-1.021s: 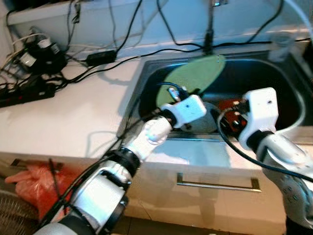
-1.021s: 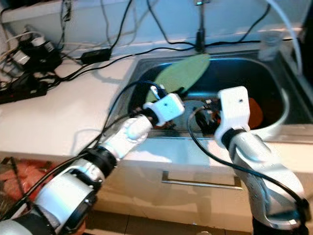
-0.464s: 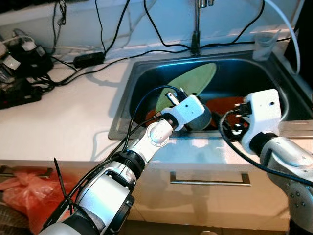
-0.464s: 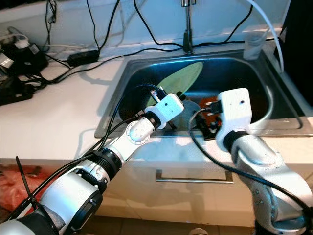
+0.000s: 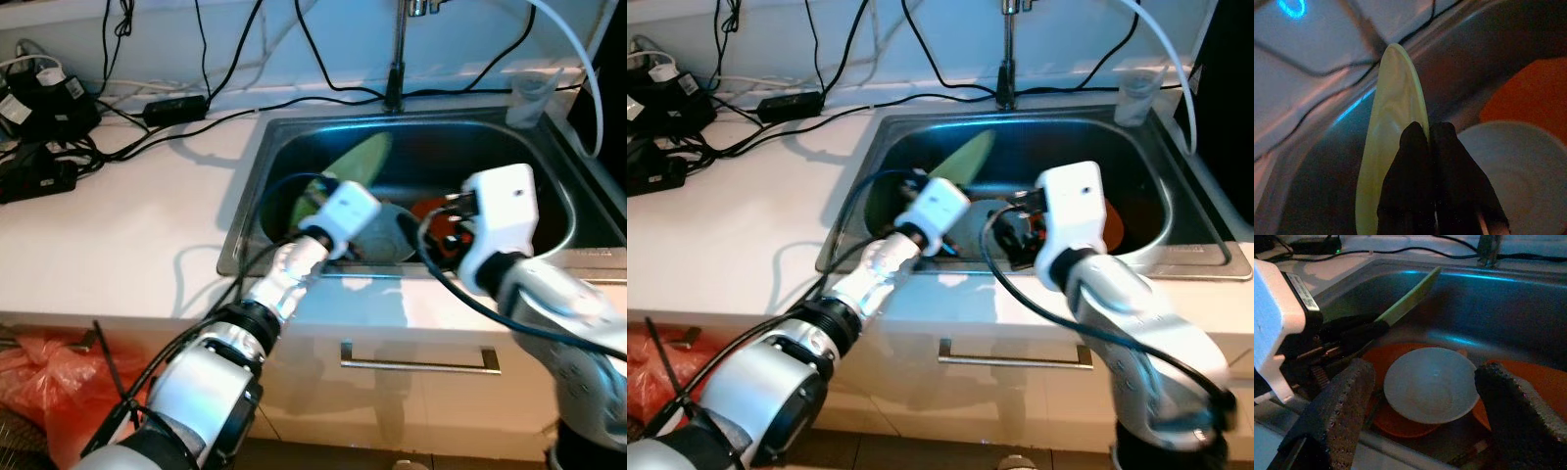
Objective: Kitchen organization
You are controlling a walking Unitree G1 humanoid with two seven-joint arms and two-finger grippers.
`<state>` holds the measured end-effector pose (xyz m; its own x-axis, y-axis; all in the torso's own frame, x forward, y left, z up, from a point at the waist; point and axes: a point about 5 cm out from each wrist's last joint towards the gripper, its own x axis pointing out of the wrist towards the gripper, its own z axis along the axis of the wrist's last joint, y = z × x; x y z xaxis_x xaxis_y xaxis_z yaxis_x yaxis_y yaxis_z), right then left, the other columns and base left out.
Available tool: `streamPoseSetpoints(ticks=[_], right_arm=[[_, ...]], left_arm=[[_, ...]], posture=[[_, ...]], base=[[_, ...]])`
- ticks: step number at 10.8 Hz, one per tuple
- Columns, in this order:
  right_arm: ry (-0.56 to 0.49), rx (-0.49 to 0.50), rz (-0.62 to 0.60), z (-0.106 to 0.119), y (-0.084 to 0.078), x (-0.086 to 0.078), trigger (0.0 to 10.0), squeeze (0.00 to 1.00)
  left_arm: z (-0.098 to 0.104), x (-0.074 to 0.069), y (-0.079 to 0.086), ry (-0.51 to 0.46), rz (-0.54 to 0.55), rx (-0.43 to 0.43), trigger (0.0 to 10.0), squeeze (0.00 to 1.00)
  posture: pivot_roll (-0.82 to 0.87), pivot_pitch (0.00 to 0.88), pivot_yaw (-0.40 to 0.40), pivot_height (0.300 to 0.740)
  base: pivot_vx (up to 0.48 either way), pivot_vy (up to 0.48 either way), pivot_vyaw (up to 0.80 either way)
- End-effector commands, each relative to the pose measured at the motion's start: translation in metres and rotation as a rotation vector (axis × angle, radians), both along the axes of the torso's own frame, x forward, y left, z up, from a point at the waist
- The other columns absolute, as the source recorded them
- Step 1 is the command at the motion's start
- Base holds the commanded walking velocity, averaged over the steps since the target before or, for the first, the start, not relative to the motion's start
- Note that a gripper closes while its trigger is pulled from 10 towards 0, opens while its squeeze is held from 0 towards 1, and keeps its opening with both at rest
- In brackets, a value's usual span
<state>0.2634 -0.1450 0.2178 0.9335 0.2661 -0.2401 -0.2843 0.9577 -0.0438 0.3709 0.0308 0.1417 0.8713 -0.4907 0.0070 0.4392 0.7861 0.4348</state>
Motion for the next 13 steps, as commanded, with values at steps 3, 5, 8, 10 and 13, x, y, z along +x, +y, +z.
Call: streamPoseSetpoints(ticks=[3,5,8,10,13], right_arm=[[0.0,0.013,0.03,0.001,0.011,0.007,10.0,0.0],[0.009,0.04,0.06,0.002,0.017,0.008,10.0,0.0],[0.028,0.052,0.098,0.002,0.022,0.007,10.0,0.0],[0.028,0.061,0.106,0.002,0.026,0.005,10.0,0.0],[0.028,0.064,0.1,0.003,0.024,0.003,10.0,0.0]], left_arm=[[0.007,0.008,0.004,0.044,0.028,-0.016,0.0,0.0],[-0.003,0.006,0.001,0.127,-0.01,0.037,1.3,0.0],[-0.011,0.001,-0.008,0.202,-0.04,0.058,2.7,0.0],[-0.02,-0.002,-0.01,0.261,-0.04,0.049,4.1,0.0],[-0.02,-0.001,-0.008,0.287,-0.008,0.037,9.1,0.0]], posture=[[-0.37,0.0,0.103,0.74],[-0.38,0.0,0.103,0.74],[-0.37,0.0,0.098,0.74],[-0.39,0.0,0.106,0.74],[-0.4,0.0,0.11,0.74]], base=[[0.0,0.0,0.0],[0.0,0.0,0.0],[0.0,0.0,0.0],[0.0,0.0,0.0],[0.0,0.0,0.0]])
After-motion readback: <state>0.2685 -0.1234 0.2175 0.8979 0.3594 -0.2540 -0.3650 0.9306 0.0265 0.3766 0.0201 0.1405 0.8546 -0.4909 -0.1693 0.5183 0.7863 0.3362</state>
